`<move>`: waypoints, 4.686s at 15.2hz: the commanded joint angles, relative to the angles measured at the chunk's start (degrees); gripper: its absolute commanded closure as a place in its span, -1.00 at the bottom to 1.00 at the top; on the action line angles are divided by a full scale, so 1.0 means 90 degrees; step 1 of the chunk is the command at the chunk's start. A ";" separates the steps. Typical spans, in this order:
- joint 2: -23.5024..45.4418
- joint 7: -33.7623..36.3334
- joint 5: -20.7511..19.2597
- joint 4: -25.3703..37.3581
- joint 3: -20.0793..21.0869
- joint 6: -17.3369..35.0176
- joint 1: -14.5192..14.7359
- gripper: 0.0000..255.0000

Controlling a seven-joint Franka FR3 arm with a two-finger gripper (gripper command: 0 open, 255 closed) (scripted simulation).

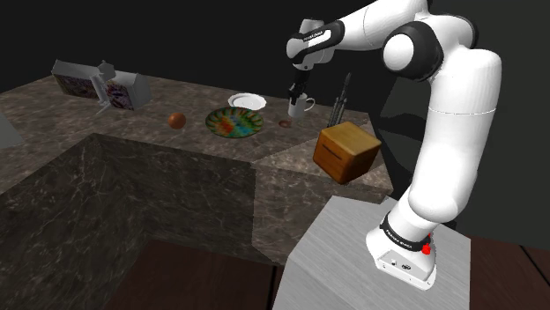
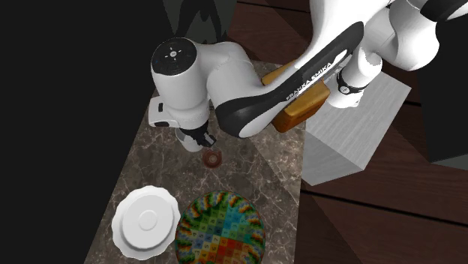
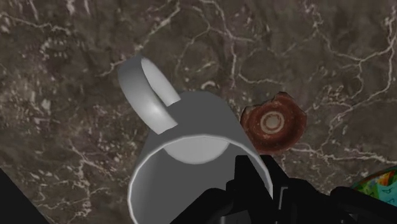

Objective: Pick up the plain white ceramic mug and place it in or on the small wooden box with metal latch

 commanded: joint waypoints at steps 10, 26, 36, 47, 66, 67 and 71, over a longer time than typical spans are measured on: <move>-0.0260 0.0089 -0.0125 0.0593 -0.0053 -0.0839 0.0008 1.00; -0.0346 0.0165 -0.0188 0.1847 -0.0093 -0.2171 -0.0044 1.00; -0.0533 0.0213 -0.0250 0.2381 -0.0116 -0.2881 -0.0043 1.00; -0.3717 0.0844 -0.1271 -0.1122 0.0102 -0.2402 0.0336 1.00; -0.8092 0.1513 -0.1759 -0.4177 0.0902 -0.3724 -0.0050 1.00; -0.8126 0.1516 -0.1768 -0.4283 0.0894 -0.3652 -0.0055 1.00; -0.8245 0.1524 -0.1806 -0.4690 0.0859 -0.3364 -0.0079 1.00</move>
